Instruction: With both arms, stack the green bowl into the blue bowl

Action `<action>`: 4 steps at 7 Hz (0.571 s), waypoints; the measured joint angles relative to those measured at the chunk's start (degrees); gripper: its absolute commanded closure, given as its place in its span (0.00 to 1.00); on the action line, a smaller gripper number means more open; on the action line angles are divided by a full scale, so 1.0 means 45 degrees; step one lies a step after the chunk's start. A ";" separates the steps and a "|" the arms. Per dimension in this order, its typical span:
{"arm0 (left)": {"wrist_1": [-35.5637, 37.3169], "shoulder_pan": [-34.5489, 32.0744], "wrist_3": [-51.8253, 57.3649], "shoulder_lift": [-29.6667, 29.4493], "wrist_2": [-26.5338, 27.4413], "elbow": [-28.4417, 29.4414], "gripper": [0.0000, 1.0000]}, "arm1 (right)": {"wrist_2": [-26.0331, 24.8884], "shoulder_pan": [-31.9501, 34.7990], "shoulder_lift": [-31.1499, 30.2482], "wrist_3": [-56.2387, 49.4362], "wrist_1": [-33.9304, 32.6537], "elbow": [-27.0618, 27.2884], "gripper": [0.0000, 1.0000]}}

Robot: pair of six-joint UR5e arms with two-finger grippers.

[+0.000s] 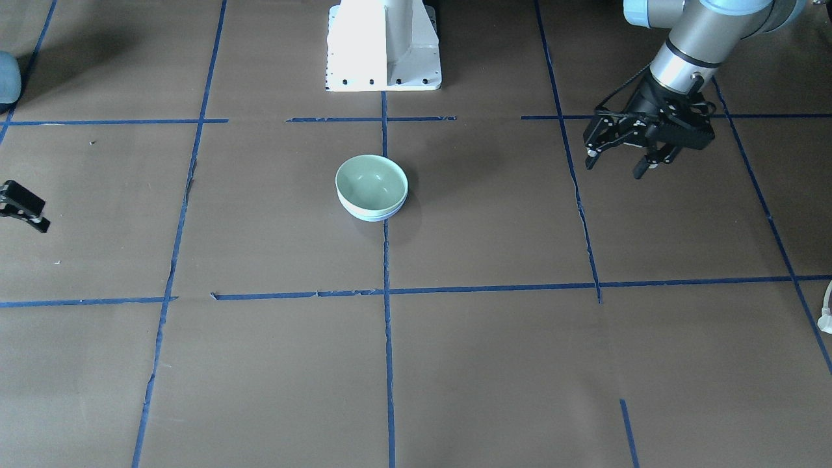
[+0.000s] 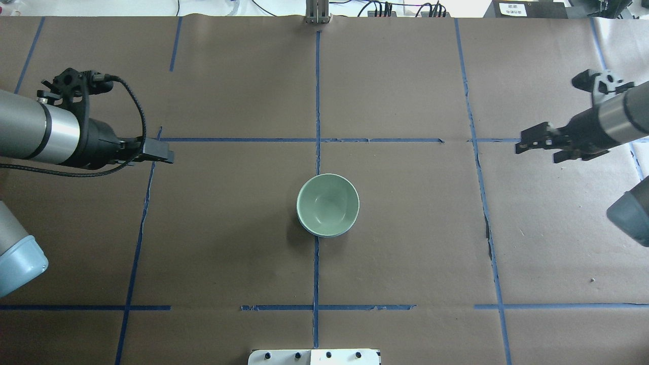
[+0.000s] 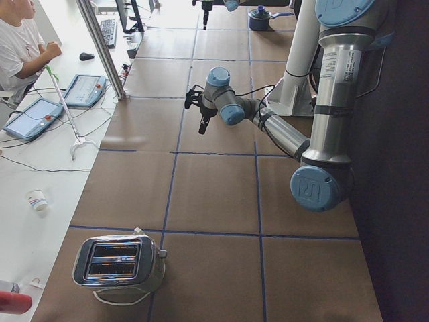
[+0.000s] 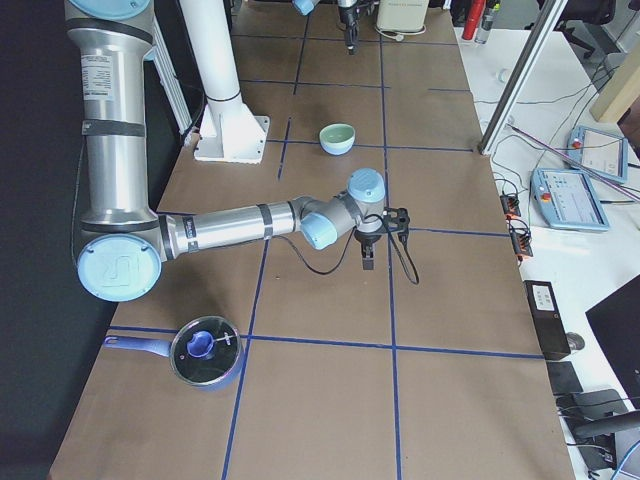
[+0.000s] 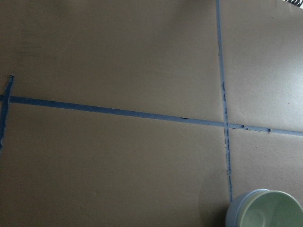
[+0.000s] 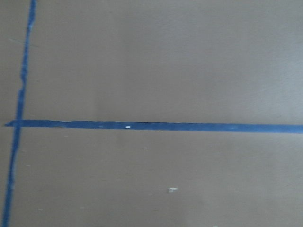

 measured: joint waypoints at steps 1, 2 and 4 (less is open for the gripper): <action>0.1237 -0.0683 0.2040 0.0126 -0.0130 0.0063 0.10 | 0.0161 0.1049 -0.0041 -0.2511 -0.0742 -0.0573 0.00; 0.1953 -0.1526 0.3403 0.0264 -0.0761 0.0137 0.09 | 0.0573 0.2074 -0.0057 -0.4402 -0.1449 -0.0906 0.00; 0.2288 -0.3873 0.6353 0.1003 -0.3347 0.0831 0.04 | 0.1136 0.3394 -0.0084 -0.7121 -0.2975 -0.1102 0.00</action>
